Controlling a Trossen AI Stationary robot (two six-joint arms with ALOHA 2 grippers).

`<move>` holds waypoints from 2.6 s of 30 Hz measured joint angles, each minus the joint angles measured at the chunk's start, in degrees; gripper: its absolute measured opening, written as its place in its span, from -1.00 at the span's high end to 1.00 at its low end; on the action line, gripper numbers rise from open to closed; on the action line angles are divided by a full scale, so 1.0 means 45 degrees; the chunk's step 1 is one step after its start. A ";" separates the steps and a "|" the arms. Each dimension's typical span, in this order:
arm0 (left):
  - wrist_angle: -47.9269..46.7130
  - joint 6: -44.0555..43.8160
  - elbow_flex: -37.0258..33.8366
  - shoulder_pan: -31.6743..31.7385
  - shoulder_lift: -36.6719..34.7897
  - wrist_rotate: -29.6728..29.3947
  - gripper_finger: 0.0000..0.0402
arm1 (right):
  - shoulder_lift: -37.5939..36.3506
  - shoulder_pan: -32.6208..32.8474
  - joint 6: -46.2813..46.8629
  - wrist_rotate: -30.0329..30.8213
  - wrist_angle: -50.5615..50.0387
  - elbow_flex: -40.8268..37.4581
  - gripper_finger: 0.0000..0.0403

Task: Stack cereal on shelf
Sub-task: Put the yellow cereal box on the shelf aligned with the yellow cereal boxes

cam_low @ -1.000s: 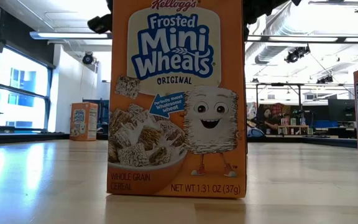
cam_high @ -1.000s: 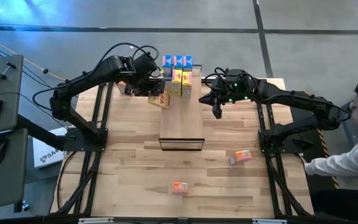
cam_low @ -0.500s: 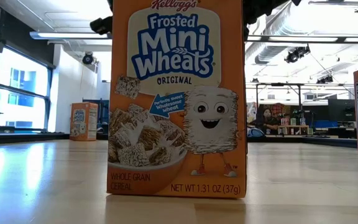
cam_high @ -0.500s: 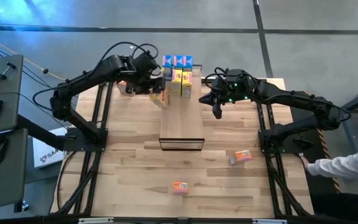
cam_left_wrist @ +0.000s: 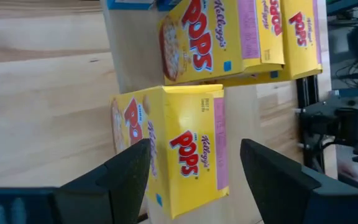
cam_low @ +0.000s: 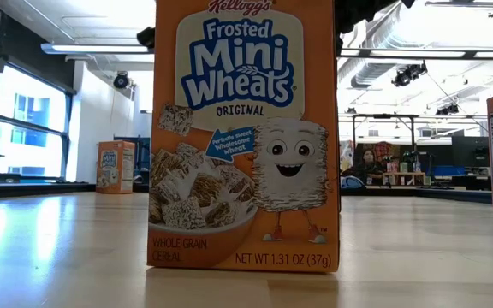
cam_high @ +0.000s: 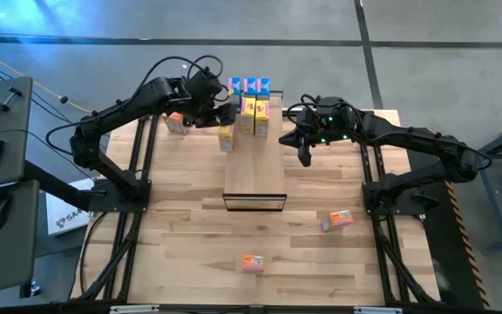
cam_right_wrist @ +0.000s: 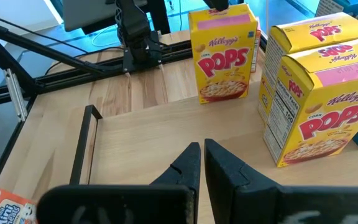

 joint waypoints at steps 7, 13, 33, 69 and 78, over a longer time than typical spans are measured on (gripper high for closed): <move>0.0102 0.0561 -0.0005 0.0000 0.0000 0.0002 -0.20 | 0.0000 -0.0001 -0.0002 0.0000 0.0001 0.0000 0.93; 0.0482 0.0770 -0.0453 -0.0230 -0.0005 0.0000 -0.20 | 0.0000 -0.0001 -0.0002 0.0000 -0.0002 0.0000 0.93; 0.1357 0.1292 -0.0709 -0.0286 -0.0024 -0.0113 -0.20 | 0.0000 0.0001 -0.0002 0.0000 -0.0002 0.0000 0.93; 0.0312 0.3790 -0.0699 -0.0282 -0.0087 0.0082 -0.20 | 0.0000 0.0002 0.0003 0.0010 0.0090 0.0000 0.93; 0.0424 0.3944 -0.0695 -0.0360 -0.0087 -0.0103 -0.20 | 0.0000 0.0002 0.0002 0.0232 0.0090 0.0000 0.93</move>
